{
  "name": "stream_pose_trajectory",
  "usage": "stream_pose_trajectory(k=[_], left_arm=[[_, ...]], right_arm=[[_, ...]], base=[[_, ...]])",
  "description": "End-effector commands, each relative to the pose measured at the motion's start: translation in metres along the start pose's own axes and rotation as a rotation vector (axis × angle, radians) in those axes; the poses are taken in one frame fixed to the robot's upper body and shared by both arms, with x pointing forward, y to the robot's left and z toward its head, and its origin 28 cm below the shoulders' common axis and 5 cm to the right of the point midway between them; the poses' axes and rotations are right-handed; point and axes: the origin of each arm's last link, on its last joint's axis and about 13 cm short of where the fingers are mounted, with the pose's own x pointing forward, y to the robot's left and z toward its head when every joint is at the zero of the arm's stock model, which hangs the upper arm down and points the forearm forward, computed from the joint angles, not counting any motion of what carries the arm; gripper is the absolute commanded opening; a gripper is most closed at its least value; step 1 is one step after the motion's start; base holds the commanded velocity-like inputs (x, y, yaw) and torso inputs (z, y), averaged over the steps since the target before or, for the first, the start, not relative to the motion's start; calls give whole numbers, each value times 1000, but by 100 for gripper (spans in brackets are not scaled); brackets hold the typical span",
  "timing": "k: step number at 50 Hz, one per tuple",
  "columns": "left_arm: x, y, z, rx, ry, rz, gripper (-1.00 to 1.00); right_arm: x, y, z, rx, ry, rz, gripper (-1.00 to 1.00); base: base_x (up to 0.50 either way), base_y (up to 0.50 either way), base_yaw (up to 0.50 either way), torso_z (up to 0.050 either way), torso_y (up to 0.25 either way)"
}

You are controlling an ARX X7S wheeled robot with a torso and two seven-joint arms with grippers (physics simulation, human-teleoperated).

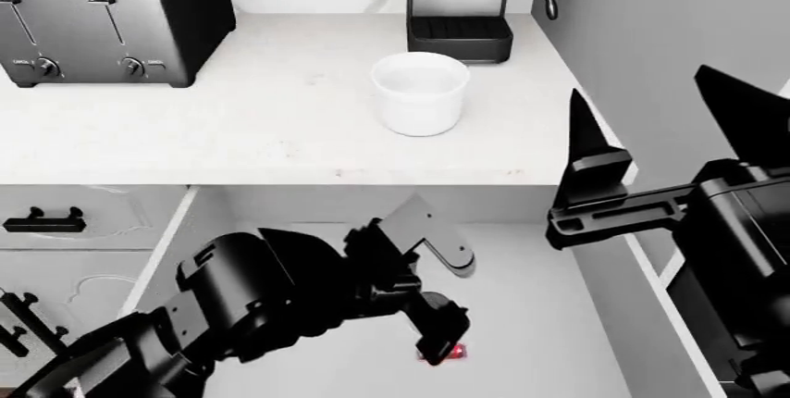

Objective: Place the bar in the bowl and close the drawer.

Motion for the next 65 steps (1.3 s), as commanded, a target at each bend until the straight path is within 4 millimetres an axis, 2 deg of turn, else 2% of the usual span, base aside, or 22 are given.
stream_pose_trajectory(k=[1,12,28,65], left_arm=[[22,-1,-1,2,-6,-1,100],[41,2,-10,-4,14,20,100],[58,-9,-27,23,72,-2,100],[85,-11,-37,42,130,3,100]], right_arm=[[3,1,0,32,-22,5,100],[3,1,-3,36,-16,3,100],[2,0,-5,41,-14,2,100],[0,-1,-11,52,-4,2,100]], base=[[0,0,0,0,0],[0,0,0,0,0],[0,0,0,0,0],[0,0,0,0,0]])
